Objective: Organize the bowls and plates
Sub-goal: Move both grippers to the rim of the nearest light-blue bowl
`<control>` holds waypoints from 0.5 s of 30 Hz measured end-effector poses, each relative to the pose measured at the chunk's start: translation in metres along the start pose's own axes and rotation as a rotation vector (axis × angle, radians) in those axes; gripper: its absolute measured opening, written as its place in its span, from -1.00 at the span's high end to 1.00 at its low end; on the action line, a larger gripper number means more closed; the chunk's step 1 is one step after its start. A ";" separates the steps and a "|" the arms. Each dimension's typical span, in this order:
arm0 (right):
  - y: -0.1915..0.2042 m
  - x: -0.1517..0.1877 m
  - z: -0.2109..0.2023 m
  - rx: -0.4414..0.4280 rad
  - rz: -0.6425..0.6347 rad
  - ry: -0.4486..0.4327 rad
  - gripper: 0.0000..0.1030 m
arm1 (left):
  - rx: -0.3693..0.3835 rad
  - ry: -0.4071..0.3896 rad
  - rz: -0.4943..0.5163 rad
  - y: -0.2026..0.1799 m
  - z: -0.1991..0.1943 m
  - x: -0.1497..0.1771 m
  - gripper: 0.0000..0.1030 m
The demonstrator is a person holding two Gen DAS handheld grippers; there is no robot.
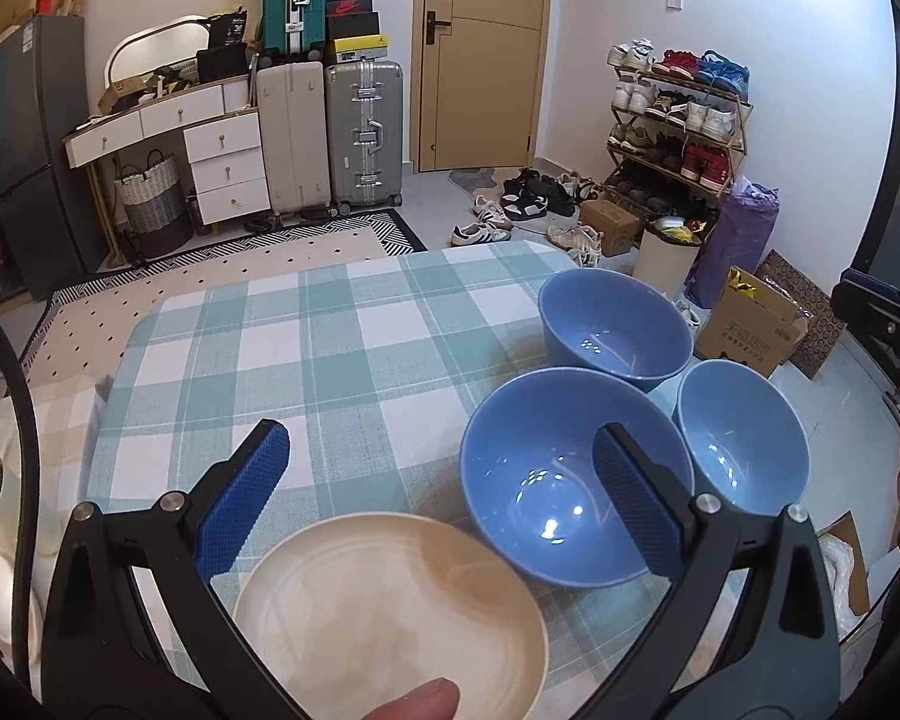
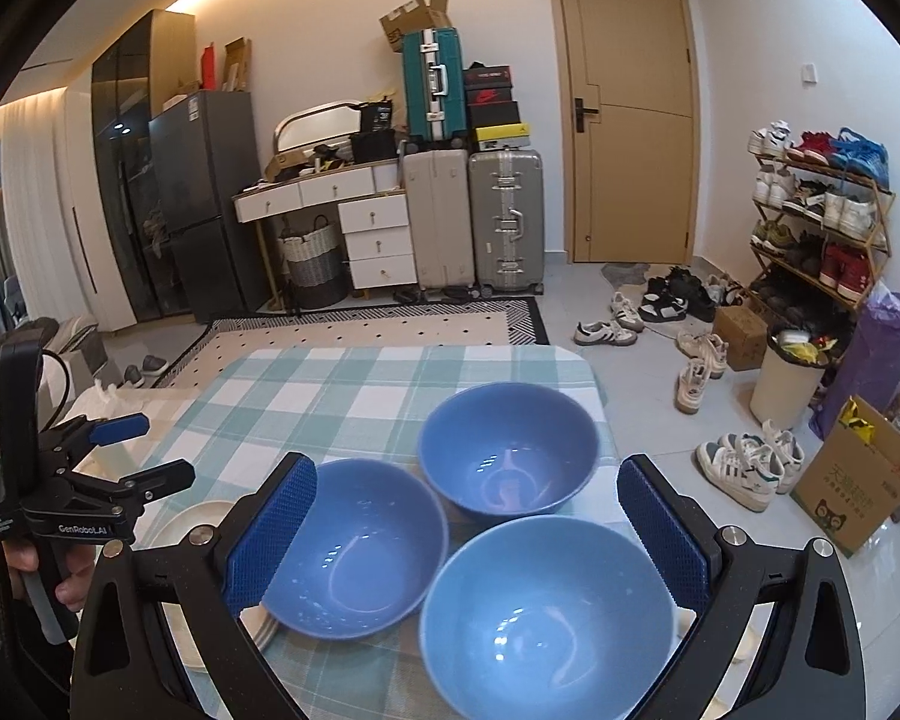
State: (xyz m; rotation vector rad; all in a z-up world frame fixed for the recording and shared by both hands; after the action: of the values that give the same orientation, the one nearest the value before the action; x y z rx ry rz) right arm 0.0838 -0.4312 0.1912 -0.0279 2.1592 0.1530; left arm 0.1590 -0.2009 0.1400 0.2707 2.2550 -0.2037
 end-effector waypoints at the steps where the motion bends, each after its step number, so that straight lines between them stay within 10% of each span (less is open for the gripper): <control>1: -0.007 -0.002 0.001 0.010 0.009 0.008 -0.98 | 0.006 0.001 0.000 -0.004 0.003 -0.004 -0.95; 15: -0.057 -0.020 0.024 0.044 0.044 0.051 -0.98 | 0.032 0.044 0.037 -0.044 0.054 -0.046 -0.95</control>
State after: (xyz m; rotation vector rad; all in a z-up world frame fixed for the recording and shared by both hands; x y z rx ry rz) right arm 0.1198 -0.4860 0.1888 0.0414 2.2143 0.1310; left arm 0.2159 -0.2613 0.1429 0.3360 2.2902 -0.2161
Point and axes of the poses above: each gripper's, at about its wrist camera, not at the fingertips, and z roughly the way its jaws point, y to its left, x to its underside, the point moved 2 cm from there along z, roughly the way its jaws point, and after that the axes turned 1 degree about -z, right-handed, at the moved point
